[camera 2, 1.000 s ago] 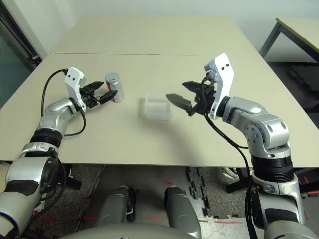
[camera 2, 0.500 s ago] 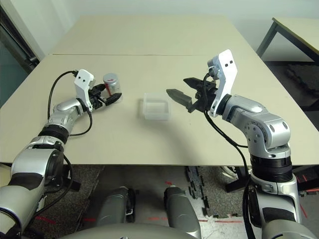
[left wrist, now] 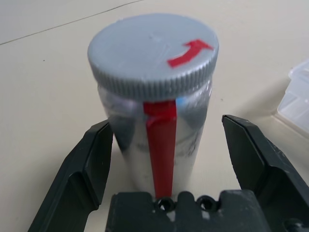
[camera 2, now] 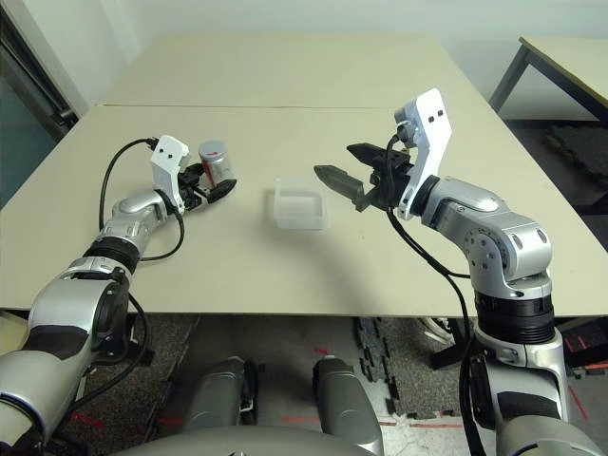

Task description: Pour the medicine from the bottle into the box.

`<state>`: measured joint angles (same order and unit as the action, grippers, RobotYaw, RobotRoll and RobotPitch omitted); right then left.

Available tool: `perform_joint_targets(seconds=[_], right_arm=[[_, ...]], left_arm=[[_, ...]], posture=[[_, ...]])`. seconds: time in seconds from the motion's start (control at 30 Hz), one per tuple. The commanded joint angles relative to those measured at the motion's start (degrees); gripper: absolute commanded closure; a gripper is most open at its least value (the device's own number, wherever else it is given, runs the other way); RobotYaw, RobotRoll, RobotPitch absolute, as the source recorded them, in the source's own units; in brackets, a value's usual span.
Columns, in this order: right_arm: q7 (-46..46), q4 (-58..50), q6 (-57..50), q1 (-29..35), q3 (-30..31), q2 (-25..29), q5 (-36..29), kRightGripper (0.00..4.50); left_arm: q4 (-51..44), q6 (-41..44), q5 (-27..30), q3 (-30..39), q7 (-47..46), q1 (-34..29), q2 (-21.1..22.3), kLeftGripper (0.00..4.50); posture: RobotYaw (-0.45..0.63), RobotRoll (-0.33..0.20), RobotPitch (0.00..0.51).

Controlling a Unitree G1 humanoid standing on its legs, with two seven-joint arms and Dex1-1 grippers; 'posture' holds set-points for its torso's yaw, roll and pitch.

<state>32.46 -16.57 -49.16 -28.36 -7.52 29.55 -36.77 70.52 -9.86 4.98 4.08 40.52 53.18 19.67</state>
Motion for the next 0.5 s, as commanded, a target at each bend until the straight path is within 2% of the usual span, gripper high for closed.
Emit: perform_joint_targets(seconds=[0.03, 0.23, 0.3, 0.4, 0.47, 0.5], right_arm=[[-0.5, -0.1, 0.6, -0.3, -0.1, -0.3, 0.0, 0.00], [-0.9, -0.3, 0.6, -0.1, -0.2, -0.6, -0.1, 0.00], [-1.0, -0.3, 0.7, -0.1, -0.2, -0.6, -0.1, 0.00], [-1.1, -0.2, 0.8, -0.1, -0.1, -0.8, 0.0, 0.00], [-1.1, 0.0, 0.9, -0.2, -0.1, -1.0, 0.0, 0.00], [-1.1, 0.2, 1.0, -0.3, 0.0, -1.0, 0.1, 0.00]], left_arm=[[1.6, 0.0, -0.8, 0.7, -1.4, 1.0, -0.3, 0.03], [2.3, 0.5, -1.1, 1.1, -3.4, 1.5, -1.0, 0.03], [2.4, 0.6, -1.2, 1.2, -3.8, 1.6, -1.3, 0.37], [2.5, 0.8, -1.3, 1.4, -4.2, 1.7, -1.6, 1.23], [2.7, 1.4, -1.4, 1.6, -4.6, 1.8, -1.7, 2.03], [2.8, 1.5, -1.2, 1.9, -4.8, 1.9, -1.7, 2.05]], posture=[[-0.14, 0.000, 0.048], [-0.14, 0.000, 0.048], [-0.14, 0.000, 0.048], [-0.14, 0.000, 0.048], [-0.14, 0.000, 0.049], [-0.13, 0.000, 0.049]])
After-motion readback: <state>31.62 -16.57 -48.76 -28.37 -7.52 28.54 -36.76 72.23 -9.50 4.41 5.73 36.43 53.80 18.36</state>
